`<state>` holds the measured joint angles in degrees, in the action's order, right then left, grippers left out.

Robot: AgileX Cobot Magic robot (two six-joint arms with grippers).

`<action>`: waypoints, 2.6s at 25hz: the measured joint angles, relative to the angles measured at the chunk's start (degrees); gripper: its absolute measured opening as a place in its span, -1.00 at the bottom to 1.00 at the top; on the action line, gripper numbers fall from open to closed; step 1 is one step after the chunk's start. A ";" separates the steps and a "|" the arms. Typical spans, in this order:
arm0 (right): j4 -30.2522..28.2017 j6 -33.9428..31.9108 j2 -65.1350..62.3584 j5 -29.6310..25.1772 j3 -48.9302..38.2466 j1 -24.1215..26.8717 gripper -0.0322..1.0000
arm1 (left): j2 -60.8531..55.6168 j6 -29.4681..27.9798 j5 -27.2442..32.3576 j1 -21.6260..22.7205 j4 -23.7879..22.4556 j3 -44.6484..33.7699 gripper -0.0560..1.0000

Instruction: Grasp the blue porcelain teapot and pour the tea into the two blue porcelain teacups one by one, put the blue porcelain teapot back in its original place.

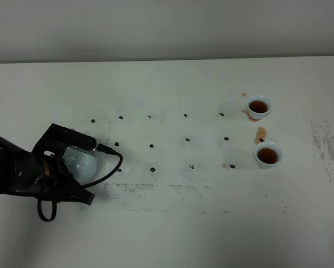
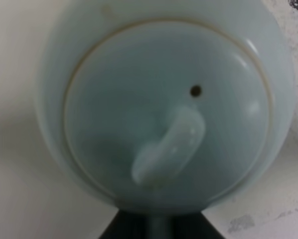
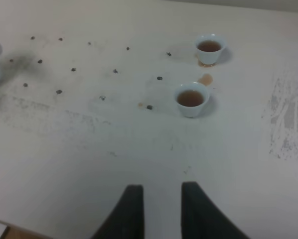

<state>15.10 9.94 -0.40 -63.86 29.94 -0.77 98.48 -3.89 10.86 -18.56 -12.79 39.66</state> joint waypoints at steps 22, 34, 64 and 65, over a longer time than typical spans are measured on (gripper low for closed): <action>0.04 0.00 0.00 0.00 0.00 0.00 -0.52 | 0.78 -0.94 1.01 0.00 0.00 0.00 -0.18; 0.11 0.00 0.00 0.00 0.00 0.00 -0.52 | -0.02 -3.75 5.12 0.00 0.00 0.00 -0.17; 0.11 0.00 0.00 0.00 0.00 0.00 -0.52 | -78.68 1.29 55.12 20.50 3.81 -4.38 -0.17; 0.11 0.00 0.00 0.00 0.00 0.00 -0.52 | -80.98 2.47 55.53 22.04 5.34 -6.07 -0.17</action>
<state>15.21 9.94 -0.40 -63.86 29.94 -0.77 17.50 -1.42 66.39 3.48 -7.45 33.59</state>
